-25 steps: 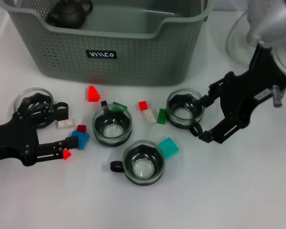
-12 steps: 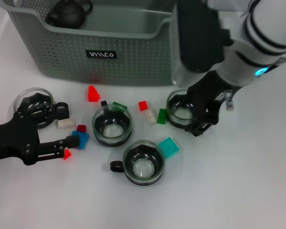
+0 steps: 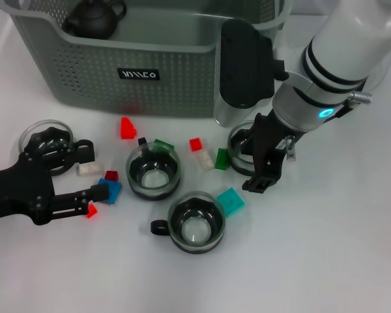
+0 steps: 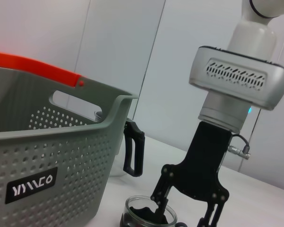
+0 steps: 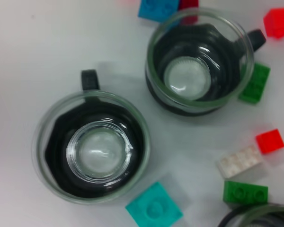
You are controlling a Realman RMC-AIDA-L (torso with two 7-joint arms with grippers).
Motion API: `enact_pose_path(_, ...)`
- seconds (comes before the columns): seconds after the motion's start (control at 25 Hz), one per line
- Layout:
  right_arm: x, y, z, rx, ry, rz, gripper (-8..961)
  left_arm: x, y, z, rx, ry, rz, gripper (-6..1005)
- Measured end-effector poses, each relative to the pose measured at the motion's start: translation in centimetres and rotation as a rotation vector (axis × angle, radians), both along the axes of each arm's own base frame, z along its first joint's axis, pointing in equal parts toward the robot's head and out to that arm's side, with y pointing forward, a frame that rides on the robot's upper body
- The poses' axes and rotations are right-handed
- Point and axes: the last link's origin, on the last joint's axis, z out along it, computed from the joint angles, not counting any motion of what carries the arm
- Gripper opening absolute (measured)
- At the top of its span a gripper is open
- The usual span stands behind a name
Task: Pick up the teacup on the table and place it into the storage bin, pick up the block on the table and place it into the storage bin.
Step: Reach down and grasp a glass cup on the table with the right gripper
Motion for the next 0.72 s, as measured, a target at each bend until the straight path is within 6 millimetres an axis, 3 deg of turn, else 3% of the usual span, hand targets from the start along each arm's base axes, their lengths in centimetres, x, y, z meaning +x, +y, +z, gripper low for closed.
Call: enact_pose_path(0.72, 1.2, -1.0, -0.2, -0.05, -0.053, -0.017, 703, -0.3, 0.2, -0.2, 0.01, 0.013, 0.02, 782)
